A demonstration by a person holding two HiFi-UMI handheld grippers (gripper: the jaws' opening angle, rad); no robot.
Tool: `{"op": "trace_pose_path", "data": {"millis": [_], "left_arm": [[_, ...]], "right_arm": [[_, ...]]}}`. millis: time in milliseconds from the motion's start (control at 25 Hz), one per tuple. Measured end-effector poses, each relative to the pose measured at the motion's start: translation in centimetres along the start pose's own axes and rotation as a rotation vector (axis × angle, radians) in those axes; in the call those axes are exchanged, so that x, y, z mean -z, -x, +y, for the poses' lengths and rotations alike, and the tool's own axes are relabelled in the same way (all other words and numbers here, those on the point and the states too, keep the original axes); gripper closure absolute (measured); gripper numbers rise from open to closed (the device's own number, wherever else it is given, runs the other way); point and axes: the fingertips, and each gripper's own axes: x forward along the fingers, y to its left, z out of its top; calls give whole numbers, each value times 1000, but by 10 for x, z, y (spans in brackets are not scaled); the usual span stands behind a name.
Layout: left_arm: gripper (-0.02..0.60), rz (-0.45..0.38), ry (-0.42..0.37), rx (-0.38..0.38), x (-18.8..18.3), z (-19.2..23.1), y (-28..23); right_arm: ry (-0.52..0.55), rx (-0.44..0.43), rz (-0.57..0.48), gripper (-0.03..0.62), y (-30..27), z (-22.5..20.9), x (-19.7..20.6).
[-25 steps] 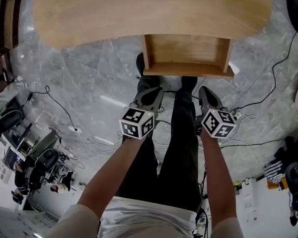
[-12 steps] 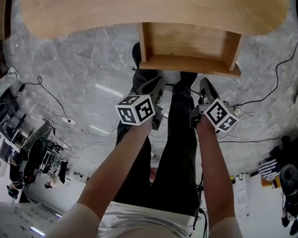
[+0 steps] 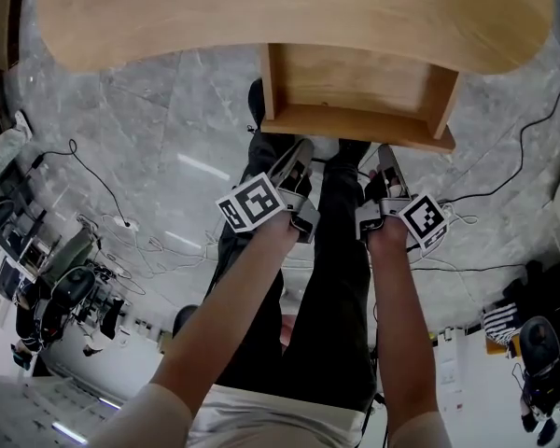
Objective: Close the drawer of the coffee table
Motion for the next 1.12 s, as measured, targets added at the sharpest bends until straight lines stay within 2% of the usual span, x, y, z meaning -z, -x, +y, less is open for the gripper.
{"op": "trace_pose_path", "data": {"millis": [80,160,280,480,720,960,1120], "left_arm": [[485,-4,18,7,1,0,-2],[440,-5,32,21,2,-1,-4],[398,-16,72,40,4,-2,-3],[364,-43,129,50,-6,3,-9],[356,-70,127,64,-25,-6,-19],[355,-46,98,38,-25,-5,-24],[324,-37,94,47,-25,-6,-22]], "right_arm": [[-32,-24,-3,485,1,1,1],[-55,-49,4,414,6,4,6],[-103,-67,-9,373,17,3,8],[-188,-36,-77,345,5,-10,-8],[-164,-44,-88,339,-16,9,-30],[-162,-7,-92,324,-21,9,-31],[-141,3,-89,322,-21,11,-26]]}}
